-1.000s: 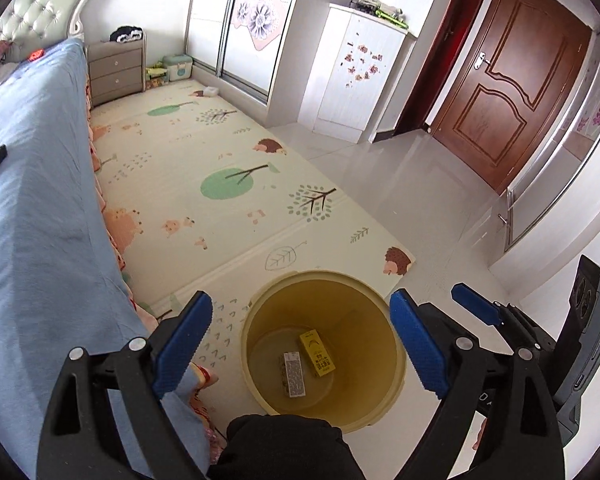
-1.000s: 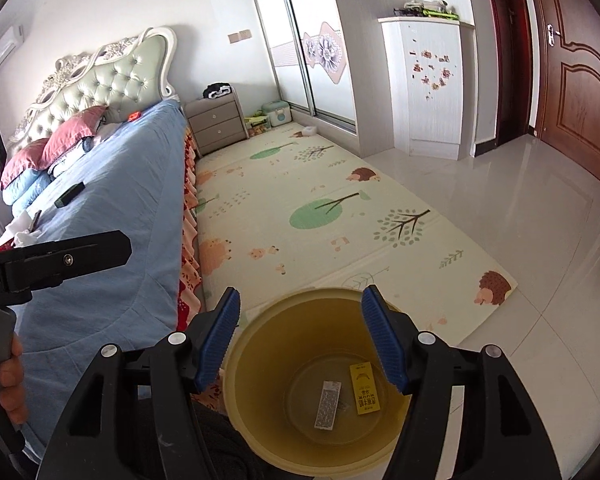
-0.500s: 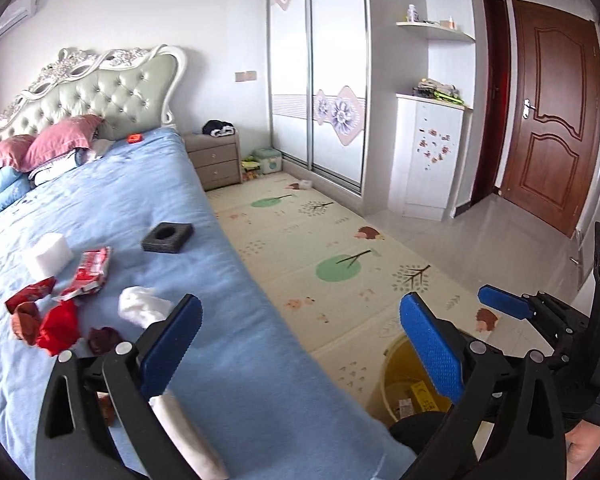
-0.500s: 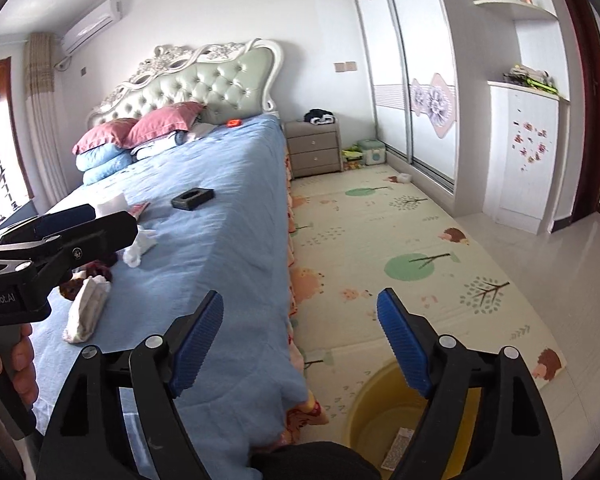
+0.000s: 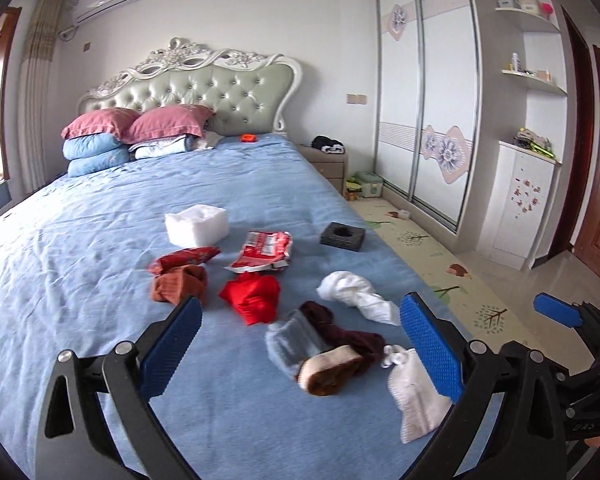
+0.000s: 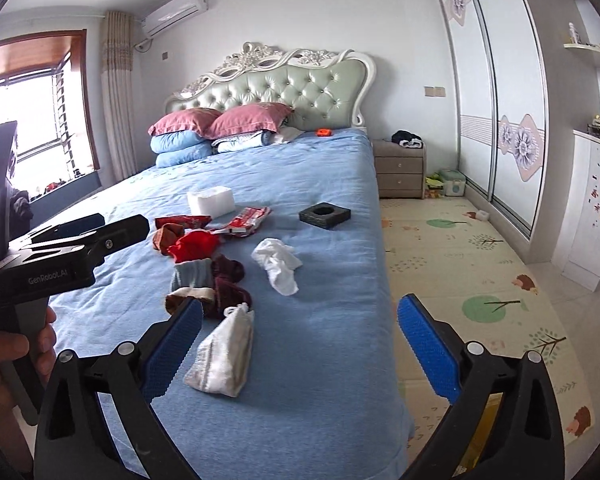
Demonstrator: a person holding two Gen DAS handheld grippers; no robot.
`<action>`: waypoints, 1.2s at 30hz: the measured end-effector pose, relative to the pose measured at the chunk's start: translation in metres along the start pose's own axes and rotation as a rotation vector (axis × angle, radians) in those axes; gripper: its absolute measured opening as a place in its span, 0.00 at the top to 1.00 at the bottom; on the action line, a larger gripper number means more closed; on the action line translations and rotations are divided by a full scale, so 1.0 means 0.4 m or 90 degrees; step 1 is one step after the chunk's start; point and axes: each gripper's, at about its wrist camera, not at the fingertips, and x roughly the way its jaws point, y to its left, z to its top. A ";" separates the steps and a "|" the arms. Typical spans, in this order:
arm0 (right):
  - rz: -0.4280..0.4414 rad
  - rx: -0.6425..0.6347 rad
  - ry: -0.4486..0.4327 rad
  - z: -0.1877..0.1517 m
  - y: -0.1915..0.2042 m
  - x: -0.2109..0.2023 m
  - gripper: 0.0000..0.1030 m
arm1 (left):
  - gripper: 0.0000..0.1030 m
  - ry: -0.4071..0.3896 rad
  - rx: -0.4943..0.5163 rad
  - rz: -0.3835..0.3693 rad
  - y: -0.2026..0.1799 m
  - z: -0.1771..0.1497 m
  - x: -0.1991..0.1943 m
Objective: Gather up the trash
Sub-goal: 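Move both grippers back over the bed toward the cloth bag and socks, then grasp the white cloth bag with the right gripper while the left grasps the grey sock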
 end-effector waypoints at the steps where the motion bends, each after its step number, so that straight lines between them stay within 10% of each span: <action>1: 0.004 -0.004 0.001 0.001 0.014 0.005 0.08 | 0.04 -0.002 -0.012 0.011 0.024 -0.002 -0.006; 26: 0.007 -0.032 0.091 -0.044 0.125 0.125 0.09 | 0.04 0.046 -0.087 -0.015 0.119 -0.073 0.039; 35: 0.027 -0.024 0.216 -0.080 0.113 0.200 0.54 | 0.04 0.060 -0.079 -0.014 0.104 -0.078 0.060; 36: 0.034 -0.026 0.216 -0.080 0.112 0.197 0.72 | 0.04 0.062 -0.077 -0.013 0.102 -0.077 0.063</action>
